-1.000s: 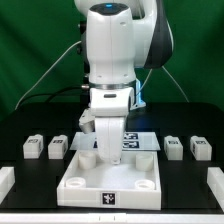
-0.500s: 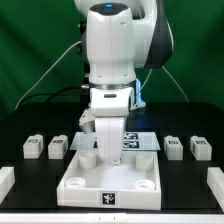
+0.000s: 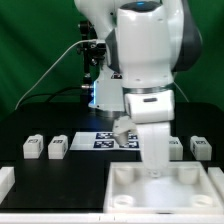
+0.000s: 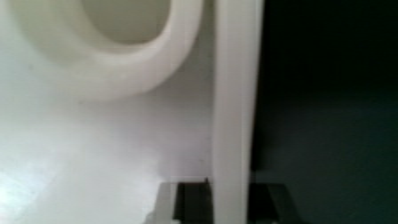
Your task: Assemble one leg
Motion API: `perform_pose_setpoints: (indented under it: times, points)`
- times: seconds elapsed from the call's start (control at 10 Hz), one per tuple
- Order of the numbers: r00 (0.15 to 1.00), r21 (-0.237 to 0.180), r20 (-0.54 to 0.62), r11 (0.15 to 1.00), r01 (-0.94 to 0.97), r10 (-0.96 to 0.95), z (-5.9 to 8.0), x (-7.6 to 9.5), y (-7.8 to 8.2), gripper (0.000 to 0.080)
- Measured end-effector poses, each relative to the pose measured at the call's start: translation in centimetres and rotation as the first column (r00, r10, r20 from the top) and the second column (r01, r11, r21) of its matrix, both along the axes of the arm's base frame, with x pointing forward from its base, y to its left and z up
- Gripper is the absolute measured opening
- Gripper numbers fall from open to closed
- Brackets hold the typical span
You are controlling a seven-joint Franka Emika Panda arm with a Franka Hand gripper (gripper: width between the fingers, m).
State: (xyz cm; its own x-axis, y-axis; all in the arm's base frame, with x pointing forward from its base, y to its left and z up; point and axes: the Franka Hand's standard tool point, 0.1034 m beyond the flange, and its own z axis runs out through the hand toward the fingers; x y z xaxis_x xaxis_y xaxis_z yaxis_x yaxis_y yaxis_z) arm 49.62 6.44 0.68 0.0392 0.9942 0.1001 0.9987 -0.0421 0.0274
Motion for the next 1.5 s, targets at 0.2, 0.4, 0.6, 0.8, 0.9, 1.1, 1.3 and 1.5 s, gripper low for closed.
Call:
perform_pose_setpoints:
  times: [0.2,0.4,0.6,0.8,0.9,1.1,1.3,1.5]
  points:
    - [0.999,-0.005,-0.037,1.000,-0.009,0.009,-0.01,0.02,0.23,0.0055]
    - [0.999,-0.007,-0.051,1.000,-0.011,0.011,-0.08,0.01,0.23,0.0055]
    - [0.999,-0.007,-0.050,1.000,-0.011,0.010,-0.09,-0.01,0.21,0.0072]
    - [0.999,-0.006,-0.051,1.000,-0.009,0.008,-0.11,-0.01,0.13,0.0250]
    - [0.999,-0.006,-0.051,1.000,-0.008,0.008,-0.11,-0.01,0.11,0.0250]
    - [0.999,-0.006,-0.051,1.000,-0.008,0.007,-0.11,0.00,0.07,0.0588]
    - [0.999,-0.006,-0.051,1.000,-0.007,0.006,-0.11,0.00,0.03,0.0634]
    - [0.999,-0.006,-0.051,1.000,-0.006,0.006,-0.11,0.01,0.00,0.0646]
